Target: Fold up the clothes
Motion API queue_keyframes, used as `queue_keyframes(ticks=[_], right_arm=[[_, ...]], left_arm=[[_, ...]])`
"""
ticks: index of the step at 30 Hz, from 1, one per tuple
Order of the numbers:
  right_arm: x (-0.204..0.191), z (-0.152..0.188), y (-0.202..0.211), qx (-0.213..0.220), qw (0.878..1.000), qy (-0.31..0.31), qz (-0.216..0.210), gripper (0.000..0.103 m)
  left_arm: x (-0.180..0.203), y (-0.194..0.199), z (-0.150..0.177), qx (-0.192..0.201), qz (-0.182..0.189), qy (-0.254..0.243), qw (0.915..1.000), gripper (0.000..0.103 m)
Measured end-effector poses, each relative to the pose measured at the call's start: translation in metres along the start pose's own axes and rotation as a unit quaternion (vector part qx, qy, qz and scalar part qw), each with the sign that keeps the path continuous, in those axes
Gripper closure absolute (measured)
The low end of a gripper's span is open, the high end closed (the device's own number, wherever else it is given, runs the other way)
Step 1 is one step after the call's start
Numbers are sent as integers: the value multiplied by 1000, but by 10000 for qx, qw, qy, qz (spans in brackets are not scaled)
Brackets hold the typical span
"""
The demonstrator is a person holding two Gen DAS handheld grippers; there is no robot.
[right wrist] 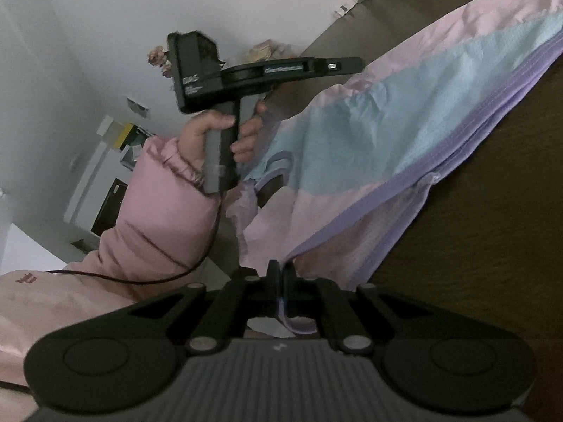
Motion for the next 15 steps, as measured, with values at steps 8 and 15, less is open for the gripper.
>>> queue_keyframes(ticks=[8,15], right_arm=[[10,-11,-6,251,9991,-352,2,84],[3,-7,10,198,9991,-230,-288,102]], left_arm=[[16,-11,5,-123,-225,-409,9988,100],[20,-10,6,-100,-295,-567,9979,100]])
Point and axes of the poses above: each gripper's, at about its wrist camera, not at the fingertips, and y roughly against the way its jaws point, x to its right, z to its underside, the point moved 1 cm from there along -y, roughly the way its jaws point, and after that the axes turned 1 degree about -y, right-handed, at the moved point
